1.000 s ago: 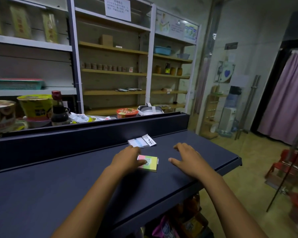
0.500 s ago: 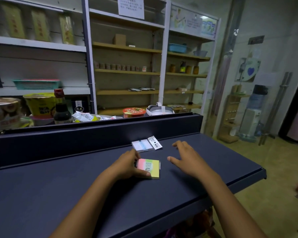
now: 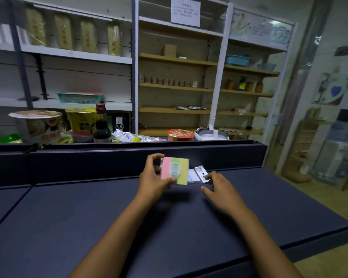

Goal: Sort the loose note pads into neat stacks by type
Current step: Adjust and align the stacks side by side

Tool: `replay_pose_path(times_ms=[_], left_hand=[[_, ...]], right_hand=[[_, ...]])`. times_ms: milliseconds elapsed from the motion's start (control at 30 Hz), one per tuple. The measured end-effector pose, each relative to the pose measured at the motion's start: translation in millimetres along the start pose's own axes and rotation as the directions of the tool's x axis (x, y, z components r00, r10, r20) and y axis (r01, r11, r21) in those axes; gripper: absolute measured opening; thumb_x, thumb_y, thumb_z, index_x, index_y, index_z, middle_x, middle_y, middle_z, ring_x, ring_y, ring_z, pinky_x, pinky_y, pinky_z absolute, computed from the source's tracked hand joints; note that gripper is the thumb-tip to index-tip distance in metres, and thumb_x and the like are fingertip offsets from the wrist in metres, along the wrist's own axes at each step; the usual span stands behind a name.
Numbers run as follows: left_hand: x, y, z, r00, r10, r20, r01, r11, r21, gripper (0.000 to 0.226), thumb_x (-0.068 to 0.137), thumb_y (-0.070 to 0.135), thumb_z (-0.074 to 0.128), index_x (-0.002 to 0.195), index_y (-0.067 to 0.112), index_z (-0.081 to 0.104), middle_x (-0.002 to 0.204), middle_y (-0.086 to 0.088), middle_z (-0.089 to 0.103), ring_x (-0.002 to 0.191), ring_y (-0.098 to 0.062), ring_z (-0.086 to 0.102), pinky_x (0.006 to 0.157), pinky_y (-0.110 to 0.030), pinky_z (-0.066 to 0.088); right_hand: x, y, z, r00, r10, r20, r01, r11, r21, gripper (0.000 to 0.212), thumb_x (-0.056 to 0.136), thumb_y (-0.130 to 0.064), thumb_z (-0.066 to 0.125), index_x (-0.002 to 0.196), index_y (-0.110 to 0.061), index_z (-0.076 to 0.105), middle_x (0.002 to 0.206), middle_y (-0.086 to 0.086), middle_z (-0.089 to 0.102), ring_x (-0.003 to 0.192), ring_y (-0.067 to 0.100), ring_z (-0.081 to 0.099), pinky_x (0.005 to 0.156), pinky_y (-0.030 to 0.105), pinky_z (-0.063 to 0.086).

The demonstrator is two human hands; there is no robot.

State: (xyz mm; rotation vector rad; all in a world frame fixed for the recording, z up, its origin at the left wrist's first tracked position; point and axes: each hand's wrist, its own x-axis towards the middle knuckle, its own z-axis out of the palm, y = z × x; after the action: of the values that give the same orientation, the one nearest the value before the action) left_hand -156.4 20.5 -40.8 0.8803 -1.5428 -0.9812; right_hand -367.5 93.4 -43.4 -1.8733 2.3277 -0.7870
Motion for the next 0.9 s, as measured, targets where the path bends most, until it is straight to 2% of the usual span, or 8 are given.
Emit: replay_pose_path(times_ms=[100,233,400,500,600,767,900], left_hand=[[4.3,3.7,0.8,0.999,0.012,-0.036,-0.016,0.992,-0.122,0.071,0.069,-0.007,0.082,0.118,0.031,0.048,0.107,-0.015,0.064,0.089,-0.027,0.07,0.064,-0.039,0.061],[7.2,7.7,1.8,0.997,0.052,-0.057,-0.06,0.987,-0.146,0.073,0.07,-0.006,0.081,0.122,0.033,0.048,0.108,-0.012,0.064,0.094,-0.026,0.07,0.072,-0.044,0.062],[7.6,9.7,-1.6,0.993,0.08,-0.088,-0.091,0.987,-0.131,0.074,0.07,-0.006,0.081,0.123,0.032,0.047,0.106,-0.006,0.065,0.096,-0.024,0.069,0.081,-0.044,0.06],[8.5,10.7,-3.2,0.991,0.093,-0.1,-0.106,0.986,-0.128,0.074,0.07,-0.006,0.081,0.125,0.029,0.047,0.107,-0.006,0.065,0.096,-0.022,0.069,0.082,-0.041,0.06],[9.0,11.6,-5.3,0.989,0.102,-0.11,-0.116,0.985,-0.128,0.074,0.07,-0.005,0.081,0.126,0.029,0.047,0.111,-0.005,0.065,0.097,-0.019,0.069,0.081,-0.034,0.059],[9.5,12.8,-8.0,0.986,0.11,-0.129,-0.125,0.985,-0.119,0.074,0.071,-0.006,0.08,0.13,0.025,0.047,0.109,-0.001,0.065,0.087,-0.002,0.068,0.075,-0.022,0.058],[9.6,12.9,-10.6,0.983,0.107,-0.152,-0.125,0.985,-0.115,0.074,0.072,-0.003,0.081,0.13,0.027,0.047,0.105,-0.001,0.066,0.091,-0.01,0.068,0.074,-0.021,0.057]], right_hand=[[7.0,-6.3,6.5,0.999,0.03,-0.018,-0.03,0.999,-0.013,0.035,0.094,-0.04,0.057,0.12,-0.017,0.053,0.126,0.0,0.054,0.116,0.02,0.053,0.093,0.039,0.049],[18.4,-15.7,16.0,0.996,0.083,-0.038,-0.086,0.994,-0.069,0.043,0.094,-0.042,0.056,0.123,-0.011,0.053,0.128,0.006,0.055,0.121,0.025,0.05,0.093,0.038,0.048],[32.9,-25.6,32.4,0.984,0.176,-0.026,-0.178,0.974,-0.141,0.069,0.088,-0.062,0.054,0.129,-0.006,0.051,0.131,0.012,0.052,0.125,0.029,0.045,0.096,0.04,0.044],[40.6,-32.2,41.3,0.975,0.219,-0.04,-0.223,0.962,-0.155,0.088,0.079,-0.077,0.052,0.13,-0.006,0.052,0.133,0.014,0.051,0.124,0.031,0.044,0.099,0.039,0.04],[45.1,-39.0,49.4,0.966,0.25,-0.062,-0.257,0.954,-0.156,0.098,0.069,-0.083,0.055,0.131,-0.007,0.053,0.134,0.013,0.049,0.123,0.03,0.042,0.101,0.038,0.037],[48.9,-39.1,51.0,0.96,0.27,-0.074,-0.277,0.956,-0.094,0.086,0.069,-0.069,0.063,0.129,-0.008,0.052,0.133,0.012,0.049,0.122,0.03,0.043,0.1,0.038,0.037],[38.4,-31.5,39.9,0.964,0.262,-0.047,-0.26,0.964,0.051,0.08,0.065,-0.059,0.07,0.125,-0.01,0.051,0.125,0.011,0.046,0.121,0.031,0.044,0.095,0.038,0.045]])
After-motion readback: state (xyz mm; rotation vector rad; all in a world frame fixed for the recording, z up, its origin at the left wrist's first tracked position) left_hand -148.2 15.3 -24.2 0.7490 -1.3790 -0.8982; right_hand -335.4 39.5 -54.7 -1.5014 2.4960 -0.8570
